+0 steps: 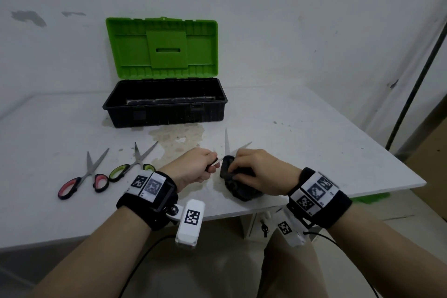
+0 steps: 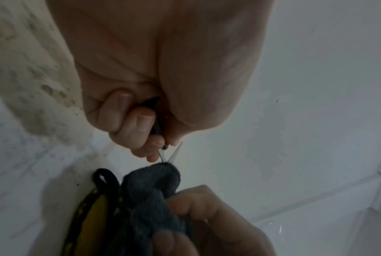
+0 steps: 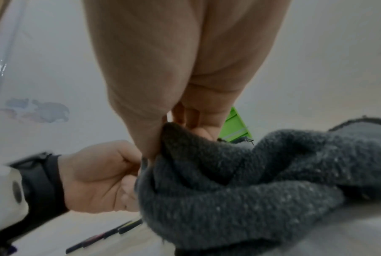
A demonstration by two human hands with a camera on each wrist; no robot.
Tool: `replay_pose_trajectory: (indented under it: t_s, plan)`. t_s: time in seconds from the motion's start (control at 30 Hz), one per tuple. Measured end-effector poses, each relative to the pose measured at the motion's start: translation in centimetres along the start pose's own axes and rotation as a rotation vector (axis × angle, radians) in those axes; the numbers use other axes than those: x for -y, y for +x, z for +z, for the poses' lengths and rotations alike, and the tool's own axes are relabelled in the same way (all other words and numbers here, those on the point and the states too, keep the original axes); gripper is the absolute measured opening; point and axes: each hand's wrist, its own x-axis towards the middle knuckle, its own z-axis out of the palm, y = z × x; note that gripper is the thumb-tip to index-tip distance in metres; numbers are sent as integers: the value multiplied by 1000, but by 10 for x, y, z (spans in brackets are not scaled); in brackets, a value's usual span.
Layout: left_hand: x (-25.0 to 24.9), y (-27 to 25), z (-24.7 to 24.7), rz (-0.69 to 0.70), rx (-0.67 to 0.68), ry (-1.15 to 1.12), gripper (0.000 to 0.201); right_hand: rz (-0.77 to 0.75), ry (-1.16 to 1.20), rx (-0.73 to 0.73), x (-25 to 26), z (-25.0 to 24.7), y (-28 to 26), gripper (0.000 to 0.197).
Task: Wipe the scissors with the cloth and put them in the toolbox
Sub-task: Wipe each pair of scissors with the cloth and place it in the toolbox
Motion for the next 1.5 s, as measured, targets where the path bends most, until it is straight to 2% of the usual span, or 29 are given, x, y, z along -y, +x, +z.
replay_pose_trajectory:
  t_s: [0.07, 0.1, 0.2, 0.23, 0.3, 0.37, 0.47, 0.57, 0.77, 0.9, 1.0, 1.07, 1.17, 1.3, 1.5]
  plan:
    - [3, -1, 1, -9, 6, 12, 31, 18, 16, 41, -1, -4, -4, 17]
    - [5, -1, 1, -13, 3, 6, 31, 51, 32, 2, -4, -7, -4, 15]
    - [6, 0, 2, 4, -25, -19, 29, 259, 81, -360, -8, -9, -2, 3]
    - [5, 0, 2, 9, -42, -26, 25, 334, 97, -476, -8, -8, 1, 6]
    - [1, -2, 4, 17, -71, -57, 16, 399, 116, -582, -4, -3, 5, 6]
    - [-4, -4, 6, 44, -72, -73, 14, 356, 109, -544, 2, 0, 7, 4]
    - [-5, -5, 9, 109, -61, -40, 26, 234, 75, -418, 8, 8, 12, 11]
    - [-2, -2, 11, 119, -62, -49, 18, 214, 42, -376, 8, 16, 17, 15]
    - [-2, -2, 11, 164, -37, -82, 15, 348, 65, -468, 4, 11, 18, 11]
    - [-3, -3, 8, 169, -47, -148, 14, 479, 70, -588, -11, -4, 12, 8]
    - [-4, -2, 4, 159, -55, -161, 11, 373, 54, -623, -9, -14, 7, 7]
    - [-4, -1, 5, 177, -68, -101, 10, 266, 20, -583, -4, -15, 7, 7]
    - [0, -1, 9, 234, -87, 43, 20, 203, 13, -496, -3, -13, 7, 11]
    - [3, 1, 10, 196, -106, 43, 27, 139, -8, -410, -1, -7, 7, 15]
    - [7, 4, 10, 180, -90, 41, 28, 146, -74, -293, 2, -6, 10, 19]
